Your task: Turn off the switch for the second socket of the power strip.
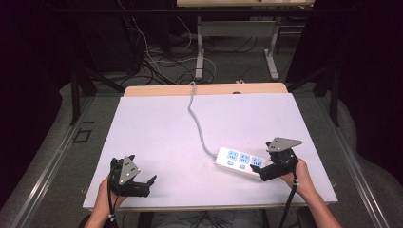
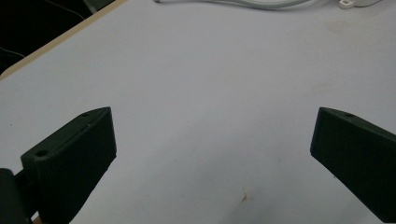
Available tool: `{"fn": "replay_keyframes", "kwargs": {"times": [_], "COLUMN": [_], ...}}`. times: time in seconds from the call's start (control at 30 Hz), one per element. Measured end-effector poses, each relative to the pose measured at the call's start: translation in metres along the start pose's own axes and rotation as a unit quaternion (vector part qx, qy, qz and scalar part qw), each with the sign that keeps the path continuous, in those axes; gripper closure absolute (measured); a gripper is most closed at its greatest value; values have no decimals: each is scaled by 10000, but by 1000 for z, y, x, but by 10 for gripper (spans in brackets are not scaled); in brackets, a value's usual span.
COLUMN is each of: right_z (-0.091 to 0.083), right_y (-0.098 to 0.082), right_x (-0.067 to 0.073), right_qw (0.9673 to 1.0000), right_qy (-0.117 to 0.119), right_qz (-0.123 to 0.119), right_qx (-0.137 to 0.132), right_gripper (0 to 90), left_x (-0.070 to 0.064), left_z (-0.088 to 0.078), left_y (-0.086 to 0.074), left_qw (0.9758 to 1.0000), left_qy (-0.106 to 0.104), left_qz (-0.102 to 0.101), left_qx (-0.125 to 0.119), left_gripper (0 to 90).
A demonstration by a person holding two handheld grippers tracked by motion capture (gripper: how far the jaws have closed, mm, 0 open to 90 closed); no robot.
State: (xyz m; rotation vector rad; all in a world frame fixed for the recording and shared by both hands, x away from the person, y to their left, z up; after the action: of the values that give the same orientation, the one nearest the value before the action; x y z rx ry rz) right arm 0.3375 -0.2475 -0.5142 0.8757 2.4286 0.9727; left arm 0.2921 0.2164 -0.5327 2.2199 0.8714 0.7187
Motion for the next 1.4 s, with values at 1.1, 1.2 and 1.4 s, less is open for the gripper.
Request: {"fn": "replay_keyframes", "kwargs": {"times": [1.1, 1.2, 1.4], "right_z": [-21, -20, -22], "right_y": [-47, -50, -55], "right_x": [-14, -14, -13], "right_qw": [9981, 9978, 9978], "right_qy": [-494, -504, -434], "right_qz": [380, 431, 504], "right_qx": [-4, -54, 36], "right_gripper": [0, 0, 0], "left_x": [0, 0, 0], "left_z": [1, 1, 2], "left_y": [0, 0, 0], "left_qw": [10000, 10000, 10000], "left_qy": [-8, -10, -22], "left_qz": [20, 11, 28], "left_qx": [1, 3, 12], "left_gripper": [0, 0, 0]}}
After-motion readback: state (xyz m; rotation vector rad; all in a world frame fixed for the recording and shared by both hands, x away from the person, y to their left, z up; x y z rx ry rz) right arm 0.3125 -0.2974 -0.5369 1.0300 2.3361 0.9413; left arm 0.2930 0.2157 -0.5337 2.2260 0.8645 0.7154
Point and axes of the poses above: each handheld gripper's, and its own axes: z roughly forward along the jaws, y roughly out of its top, x roughly to its left, the point moved 2 cm from there along z, roughly forward along the jaws, and after that the axes turned 5 degrees about x, right-handed, at the moved point
